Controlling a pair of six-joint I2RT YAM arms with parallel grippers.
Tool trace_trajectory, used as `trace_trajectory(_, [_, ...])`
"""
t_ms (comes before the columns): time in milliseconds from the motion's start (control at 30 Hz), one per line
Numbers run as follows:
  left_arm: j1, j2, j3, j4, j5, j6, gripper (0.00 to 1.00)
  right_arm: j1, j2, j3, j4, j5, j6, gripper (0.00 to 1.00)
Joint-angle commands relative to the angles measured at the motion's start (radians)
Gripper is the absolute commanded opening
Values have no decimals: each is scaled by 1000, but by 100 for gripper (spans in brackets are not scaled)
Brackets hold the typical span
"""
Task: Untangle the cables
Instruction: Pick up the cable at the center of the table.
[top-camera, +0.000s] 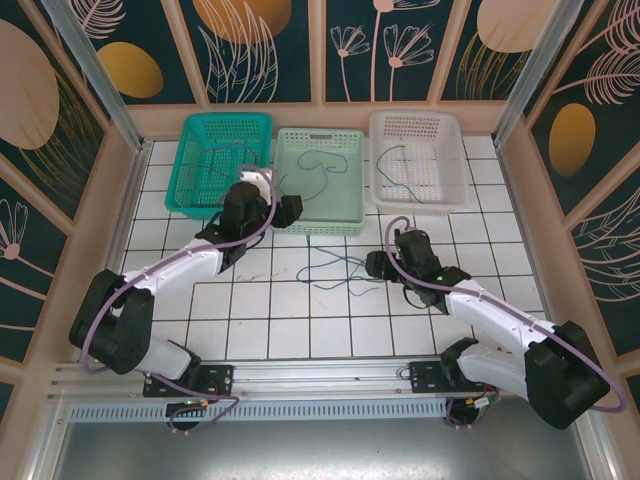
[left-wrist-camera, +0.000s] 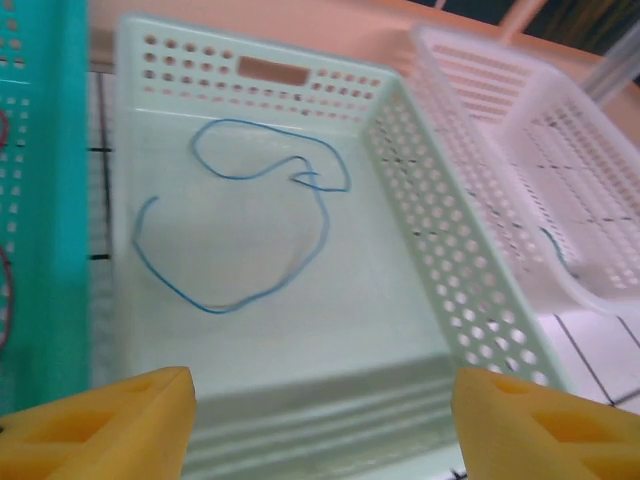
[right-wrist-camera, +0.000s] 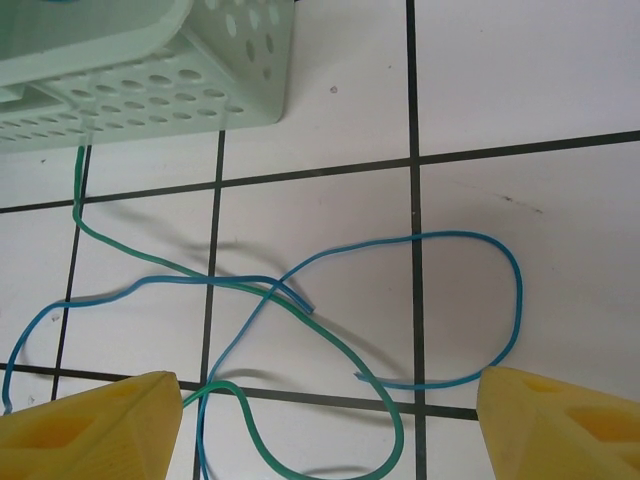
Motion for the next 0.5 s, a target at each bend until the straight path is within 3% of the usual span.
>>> trace_trajectory(0, [-77,-28,-63,70,-2,9,66,-9,-6,19,33,26,31,78])
trace_trajectory(67, [-119,-35,-94,86,0,45,65,-16,-22,19,35,11,46,78])
trace_trajectory(233, [-173,13,-105,53,83,124,59,-180,-67,-21,103,-184,79,74])
trace_trajectory(467, [-244,102,-84,56,120,166,54,-208,-79,-29,76,-215,84,72])
